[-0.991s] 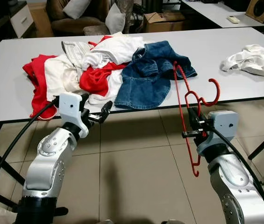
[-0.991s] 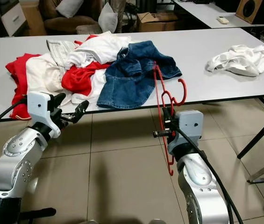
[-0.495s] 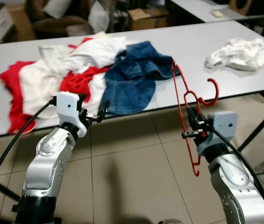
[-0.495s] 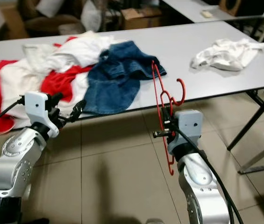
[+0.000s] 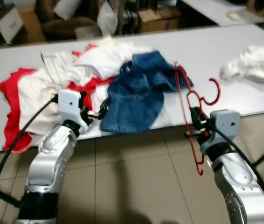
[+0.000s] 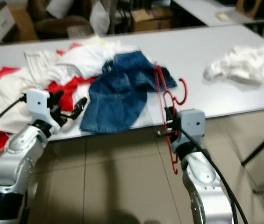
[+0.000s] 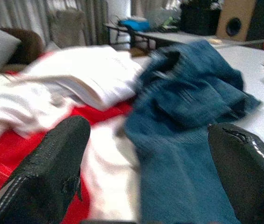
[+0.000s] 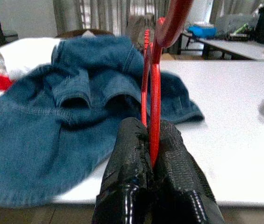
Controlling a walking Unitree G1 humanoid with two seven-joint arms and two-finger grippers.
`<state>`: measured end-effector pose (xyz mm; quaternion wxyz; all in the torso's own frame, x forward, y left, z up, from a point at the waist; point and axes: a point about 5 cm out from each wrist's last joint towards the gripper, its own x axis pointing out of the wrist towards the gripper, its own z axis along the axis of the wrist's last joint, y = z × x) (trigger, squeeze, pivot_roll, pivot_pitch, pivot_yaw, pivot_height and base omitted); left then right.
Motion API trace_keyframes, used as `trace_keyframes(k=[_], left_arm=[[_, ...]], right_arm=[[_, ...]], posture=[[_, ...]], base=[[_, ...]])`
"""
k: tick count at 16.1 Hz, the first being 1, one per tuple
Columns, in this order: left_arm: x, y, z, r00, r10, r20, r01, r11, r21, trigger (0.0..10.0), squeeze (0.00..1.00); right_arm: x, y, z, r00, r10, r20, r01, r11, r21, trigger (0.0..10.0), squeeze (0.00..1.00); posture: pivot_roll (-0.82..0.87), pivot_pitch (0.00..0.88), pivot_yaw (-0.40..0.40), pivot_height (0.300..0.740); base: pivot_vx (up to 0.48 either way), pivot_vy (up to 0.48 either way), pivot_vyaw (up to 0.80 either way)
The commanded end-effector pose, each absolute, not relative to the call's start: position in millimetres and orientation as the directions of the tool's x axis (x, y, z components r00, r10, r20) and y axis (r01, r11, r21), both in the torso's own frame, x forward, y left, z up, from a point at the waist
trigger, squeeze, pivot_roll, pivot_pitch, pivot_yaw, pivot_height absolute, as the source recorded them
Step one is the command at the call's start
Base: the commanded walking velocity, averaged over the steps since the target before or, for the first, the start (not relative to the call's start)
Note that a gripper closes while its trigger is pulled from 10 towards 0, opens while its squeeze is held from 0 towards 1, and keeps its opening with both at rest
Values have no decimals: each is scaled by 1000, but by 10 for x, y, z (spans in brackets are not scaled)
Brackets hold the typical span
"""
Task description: Hang hanger
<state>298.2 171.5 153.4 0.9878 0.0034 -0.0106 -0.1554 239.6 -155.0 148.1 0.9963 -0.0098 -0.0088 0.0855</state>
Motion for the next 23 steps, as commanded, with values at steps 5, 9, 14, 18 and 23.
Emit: trace_keyframes(k=[5, 9, 14, 18, 23], left_arm=[[3023, 2009, 1456, 965, -254, -56, 260, 953, 153, 0, 0], [3171, 2076, 1309, 949, -285, -134, 311, 919, 243, 0, 0], [3377, 2054, 1261, 921, -373, -113, 389, 897, 211, 10000, 0], [3462, 2067, 1184, 912, -369, -182, 409, 855, 317, 10000, 0], [3520, 2075, 1099, 904, -347, -250, 423, 813, 401, 3529, 0]], right_arm=[[2388, -1485, 1521, 979, 200, 42, -200, 980, -18, 10000, 0], [2395, -1468, 1512, 980, 195, 43, -195, 981, -15, 10000, 0], [2416, -1460, 1517, 980, 194, 52, -193, 981, -20, 10000, 0], [2412, -1446, 1513, 979, 193, 58, -192, 981, -24, 10000, 0], [2400, -1439, 1503, 980, 191, 61, -189, 982, -27, 10000, 0]], posture=[[-140, 10, 74, 740], [-139, 2, 81, 740], [-141, 0, 88, 740], [-147, 0, 101, 740], [-151, 0, 110, 740]], base=[[0, 0, 0], [0, 0, 0], [0, 0, 0], [0, 0, 0], [0, 0, 0]])
